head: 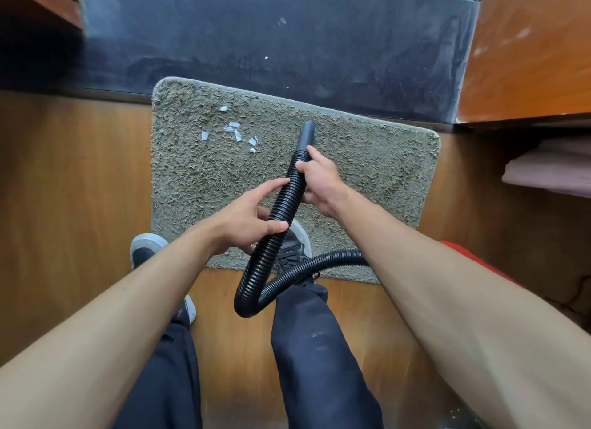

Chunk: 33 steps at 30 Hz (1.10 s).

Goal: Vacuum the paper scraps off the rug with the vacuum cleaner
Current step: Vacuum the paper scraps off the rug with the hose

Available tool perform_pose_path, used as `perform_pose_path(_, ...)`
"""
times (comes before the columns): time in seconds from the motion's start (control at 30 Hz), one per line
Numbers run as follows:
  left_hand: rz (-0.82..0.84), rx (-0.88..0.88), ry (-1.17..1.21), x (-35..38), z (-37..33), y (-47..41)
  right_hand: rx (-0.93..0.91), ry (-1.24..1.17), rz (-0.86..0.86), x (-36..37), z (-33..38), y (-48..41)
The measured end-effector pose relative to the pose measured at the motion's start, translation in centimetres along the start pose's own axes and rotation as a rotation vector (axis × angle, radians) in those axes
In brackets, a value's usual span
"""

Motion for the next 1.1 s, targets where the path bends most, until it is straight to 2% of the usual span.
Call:
perform_pose_path(0.27, -0.022, 0.0, 0.014, -0.8, 0.5, 0.7, -0.015, 0.033, 0.012, 1.1, -0.1, -0.4)
perform_pose_path(0.63, 0.037, 0.002, -0.06, 0.9, -0.9, -0.8, 0.003, -0.036, -0.045, -1.7, -0.2, -0.8)
perform_pose_path(0.97, 0.005, -0.008, -0.026, -0.3, 0.2, 0.6, 0.016, 0.001, 0.0, 0.3, -0.6, -0.2)
perform_pose_path(1.1, 0.038, -0.022, -0.048, 0.3, 0.0, 0.2, 0.032, -0.067, -0.002, -0.8, -1.2, -0.2)
Point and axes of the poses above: each hand's wrist, its own y-axis away from the middle knuckle, its own x-axis out of the palm, z = x × y, the point moved 5 cm from there along -y, towards the middle knuckle, and after that the axes turned 14 degrees about x, right-handed, at the moved point
